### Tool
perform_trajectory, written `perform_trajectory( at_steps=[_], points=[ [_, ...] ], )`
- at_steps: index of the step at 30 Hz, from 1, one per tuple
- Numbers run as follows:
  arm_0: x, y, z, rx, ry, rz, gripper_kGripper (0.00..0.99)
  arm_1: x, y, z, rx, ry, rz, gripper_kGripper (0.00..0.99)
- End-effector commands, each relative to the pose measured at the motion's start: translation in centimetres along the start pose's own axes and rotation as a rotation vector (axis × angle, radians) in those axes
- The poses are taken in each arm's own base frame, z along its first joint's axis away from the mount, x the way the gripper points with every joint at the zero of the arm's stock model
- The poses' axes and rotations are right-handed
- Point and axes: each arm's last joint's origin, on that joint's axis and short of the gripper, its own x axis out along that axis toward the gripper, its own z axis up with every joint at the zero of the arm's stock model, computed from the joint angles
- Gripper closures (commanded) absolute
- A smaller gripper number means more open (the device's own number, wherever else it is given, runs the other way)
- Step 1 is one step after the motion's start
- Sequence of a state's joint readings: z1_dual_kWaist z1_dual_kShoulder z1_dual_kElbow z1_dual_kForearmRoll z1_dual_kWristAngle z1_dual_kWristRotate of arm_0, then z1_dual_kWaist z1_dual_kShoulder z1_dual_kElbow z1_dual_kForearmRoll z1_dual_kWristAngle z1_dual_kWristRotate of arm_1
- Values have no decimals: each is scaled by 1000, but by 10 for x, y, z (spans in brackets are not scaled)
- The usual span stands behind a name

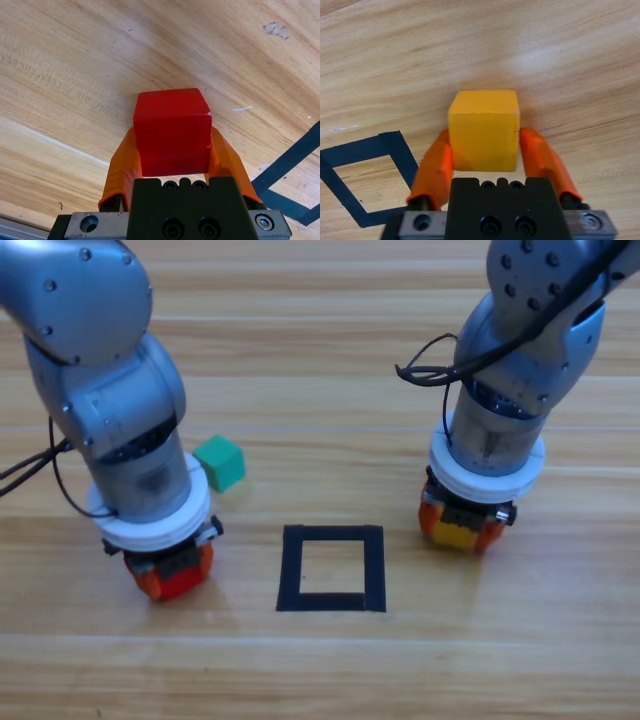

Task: Stack the blocks in the rectangular block: red at the bottom, yellow in the middle, green on top

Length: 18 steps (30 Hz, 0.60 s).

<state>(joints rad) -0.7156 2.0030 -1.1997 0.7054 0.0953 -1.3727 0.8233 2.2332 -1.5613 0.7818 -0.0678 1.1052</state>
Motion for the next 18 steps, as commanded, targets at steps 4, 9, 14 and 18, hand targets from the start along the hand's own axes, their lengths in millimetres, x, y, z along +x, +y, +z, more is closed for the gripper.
perform_trajectory(
  at_steps=[4, 9, 14, 18],
  points=[
    [0, -13, 11, 155, -21, 14, 909, 6, -6, 9, -55, 9, -24, 815],
    [-35, -26, 17, 449, -50, -87, 944, -46, -19, 7, -121, -39, 17, 815],
    [-41, -36, -13, 691, -40, -123, 970, -95, -41, 1, -152, -50, 32, 815],
    [-27, -53, -36, 823, -16, -115, 972, -117, -57, -2, -184, -70, 47, 815]
  ],
)
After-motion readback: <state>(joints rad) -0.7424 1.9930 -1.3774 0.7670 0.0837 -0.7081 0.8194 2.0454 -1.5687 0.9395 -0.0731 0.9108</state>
